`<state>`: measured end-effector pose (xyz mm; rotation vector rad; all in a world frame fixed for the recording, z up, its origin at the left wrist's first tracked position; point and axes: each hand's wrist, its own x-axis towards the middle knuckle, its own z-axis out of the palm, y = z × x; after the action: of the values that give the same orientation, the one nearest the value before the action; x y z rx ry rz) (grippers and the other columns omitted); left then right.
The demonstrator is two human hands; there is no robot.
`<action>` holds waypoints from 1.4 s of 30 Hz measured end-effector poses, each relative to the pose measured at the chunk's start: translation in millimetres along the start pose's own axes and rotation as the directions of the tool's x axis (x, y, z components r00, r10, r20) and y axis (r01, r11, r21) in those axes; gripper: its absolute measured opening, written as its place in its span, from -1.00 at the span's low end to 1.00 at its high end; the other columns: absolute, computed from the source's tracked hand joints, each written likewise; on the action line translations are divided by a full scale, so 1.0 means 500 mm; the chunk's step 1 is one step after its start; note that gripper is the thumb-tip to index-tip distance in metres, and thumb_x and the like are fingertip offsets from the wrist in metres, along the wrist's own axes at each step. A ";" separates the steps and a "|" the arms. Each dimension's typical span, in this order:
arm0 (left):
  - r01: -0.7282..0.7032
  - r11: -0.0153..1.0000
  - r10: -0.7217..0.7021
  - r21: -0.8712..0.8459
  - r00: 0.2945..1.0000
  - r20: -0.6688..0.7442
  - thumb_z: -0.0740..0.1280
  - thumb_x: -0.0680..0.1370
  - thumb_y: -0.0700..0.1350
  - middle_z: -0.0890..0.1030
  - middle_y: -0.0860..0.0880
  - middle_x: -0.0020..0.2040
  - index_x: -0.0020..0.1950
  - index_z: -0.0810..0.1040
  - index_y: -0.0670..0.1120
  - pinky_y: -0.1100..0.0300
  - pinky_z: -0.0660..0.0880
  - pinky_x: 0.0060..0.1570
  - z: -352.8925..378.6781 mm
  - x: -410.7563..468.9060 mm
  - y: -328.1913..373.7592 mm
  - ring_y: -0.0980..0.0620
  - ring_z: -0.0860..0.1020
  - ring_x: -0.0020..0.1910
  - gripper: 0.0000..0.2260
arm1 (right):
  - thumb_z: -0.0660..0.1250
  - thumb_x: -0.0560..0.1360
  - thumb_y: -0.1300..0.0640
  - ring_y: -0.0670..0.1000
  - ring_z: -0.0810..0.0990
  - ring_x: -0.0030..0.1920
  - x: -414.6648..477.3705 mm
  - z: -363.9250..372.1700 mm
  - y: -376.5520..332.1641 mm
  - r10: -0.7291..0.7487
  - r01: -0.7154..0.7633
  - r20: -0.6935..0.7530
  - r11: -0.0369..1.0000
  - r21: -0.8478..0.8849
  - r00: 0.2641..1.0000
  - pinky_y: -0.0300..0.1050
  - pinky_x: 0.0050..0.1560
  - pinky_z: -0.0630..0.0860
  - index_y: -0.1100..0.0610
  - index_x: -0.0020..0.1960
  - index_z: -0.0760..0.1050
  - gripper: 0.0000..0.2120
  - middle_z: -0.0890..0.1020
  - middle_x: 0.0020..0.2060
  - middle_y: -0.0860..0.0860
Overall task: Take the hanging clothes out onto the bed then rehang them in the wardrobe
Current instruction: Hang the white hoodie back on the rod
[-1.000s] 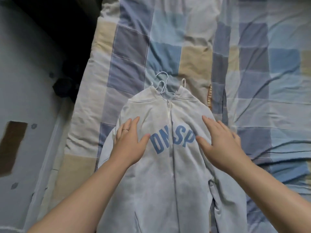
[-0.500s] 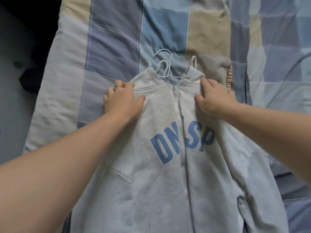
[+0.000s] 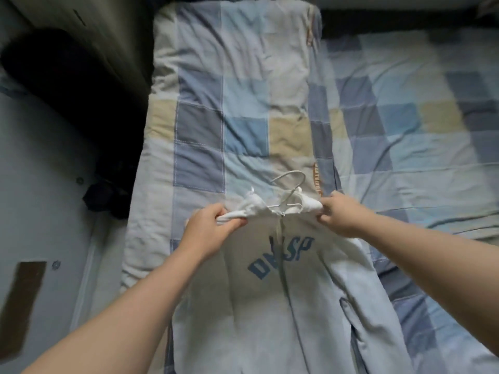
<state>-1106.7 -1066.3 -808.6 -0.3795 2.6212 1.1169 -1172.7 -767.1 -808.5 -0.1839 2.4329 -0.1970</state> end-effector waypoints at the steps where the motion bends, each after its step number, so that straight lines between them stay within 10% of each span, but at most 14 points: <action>1: -0.019 1.000 0.019 -0.018 1.000 0.006 0.53 0.40 0.14 0.41 0.10 -0.48 -0.44 0.31 0.02 0.05 0.26 -0.28 -0.025 -0.029 0.021 0.03 0.36 -0.35 -0.54 | 0.27 0.56 -0.01 0.19 0.50 0.08 -0.053 -0.015 0.000 -0.023 0.024 -0.021 0.999 0.029 1.000 0.02 0.07 0.45 0.06 0.16 0.49 -0.77 0.35 -0.08 0.01; 4: -0.082 0.996 0.083 -0.018 0.995 0.047 0.53 0.42 0.09 0.39 0.08 -0.37 -0.41 0.29 0.01 -0.01 0.35 -0.20 -0.098 -0.126 0.086 -0.07 0.42 -0.24 -0.55 | 0.27 0.59 0.04 0.17 0.51 -0.01 -0.226 -0.057 -0.002 -0.050 0.059 -0.069 0.987 0.146 0.996 0.01 -0.05 0.43 -0.04 -0.04 0.45 -0.97 0.38 -0.21 -0.07; 10: -0.150 0.987 0.156 -0.056 0.982 0.108 0.52 0.43 0.10 0.47 -0.02 -0.29 -0.32 0.40 -0.09 -0.02 0.38 -0.18 -0.190 -0.287 0.226 -0.09 0.47 -0.22 -0.62 | 0.35 0.55 0.03 -0.10 0.45 -0.32 -0.547 -0.125 0.001 0.109 -0.008 -0.232 0.916 0.401 0.967 -0.15 -0.29 0.34 -0.10 -0.32 0.32 -0.68 0.44 -0.41 -0.10; 17: -0.281 0.955 0.294 -0.097 0.944 0.151 0.52 0.42 0.11 0.50 0.01 -0.37 -0.29 0.44 -0.10 0.06 0.35 -0.27 -0.215 -0.414 0.394 -0.02 0.46 -0.32 -0.63 | 0.40 0.51 0.05 -0.14 0.46 -0.37 -0.823 -0.149 0.046 0.274 0.023 -0.439 0.827 0.562 0.856 -0.16 -0.36 0.29 -0.12 -0.30 0.38 -0.73 0.51 -0.43 -0.15; 42: -0.843 0.434 0.893 -0.318 0.355 0.276 0.56 0.36 0.12 0.47 0.10 -0.41 -0.27 0.42 0.07 0.09 0.33 -0.37 0.373 -1.042 1.126 0.12 0.40 -0.39 -0.67 | 0.33 0.57 0.01 0.01 0.46 -0.36 -1.773 0.130 0.516 0.799 0.010 -0.583 0.588 0.809 0.146 -0.06 -0.32 0.38 0.04 -0.17 0.48 -0.83 0.50 -0.39 0.02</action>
<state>-786.7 -483.5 -382.7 1.3187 2.2673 1.3962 -478.8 -357.8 -353.0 1.4886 3.1504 -1.2120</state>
